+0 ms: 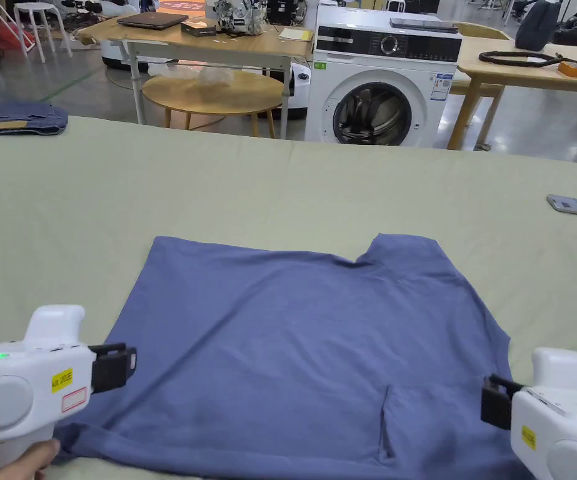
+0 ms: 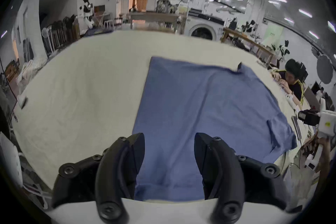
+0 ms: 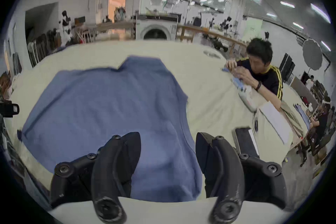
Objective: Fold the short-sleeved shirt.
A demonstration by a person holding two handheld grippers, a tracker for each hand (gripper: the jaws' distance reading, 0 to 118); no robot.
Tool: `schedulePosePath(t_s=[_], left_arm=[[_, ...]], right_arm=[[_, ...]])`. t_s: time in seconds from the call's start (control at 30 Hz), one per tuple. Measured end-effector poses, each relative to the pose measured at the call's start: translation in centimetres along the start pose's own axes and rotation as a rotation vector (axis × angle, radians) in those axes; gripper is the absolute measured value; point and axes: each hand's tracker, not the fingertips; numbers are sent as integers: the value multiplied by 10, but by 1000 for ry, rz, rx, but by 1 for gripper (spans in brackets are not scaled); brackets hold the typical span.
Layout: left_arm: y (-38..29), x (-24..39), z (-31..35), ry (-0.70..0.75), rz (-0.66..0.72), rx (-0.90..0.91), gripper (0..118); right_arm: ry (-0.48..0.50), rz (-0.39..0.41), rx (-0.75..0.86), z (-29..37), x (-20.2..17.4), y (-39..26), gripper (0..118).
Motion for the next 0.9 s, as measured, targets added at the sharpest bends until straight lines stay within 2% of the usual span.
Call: schedulePosePath(t_s=[0.1,0.13,0.17,0.2,0.27,0.33,0.37,0.4,0.67,0.9], left_arm=[[6,23,5,32,-50,128,55],[8,30,8,39,-69,167,51],[9,37,10,52,-78,199,43],[10,42,12,61,-83,229,29],[11,48,10,81,-99,276,14],[13,59,16,88,-107,296,1],[15,68,23,97,-115,306,0],[16,71,25,113,-120,321,0],[21,52,24,98,-89,209,0],[15,-3,18,61,21,-24,0]], right_arm=[[22,-40,128,7,-20,5,65],[31,-48,171,10,-26,6,63],[37,-49,199,13,-32,6,56],[48,-49,218,15,-37,8,39],[47,-51,237,16,-46,9,12],[53,-62,255,17,-51,11,3],[60,-70,262,19,-52,12,0],[59,-87,281,20,-54,12,0],[79,-73,262,19,-62,14,0],[88,-58,208,8,-62,10,0]])
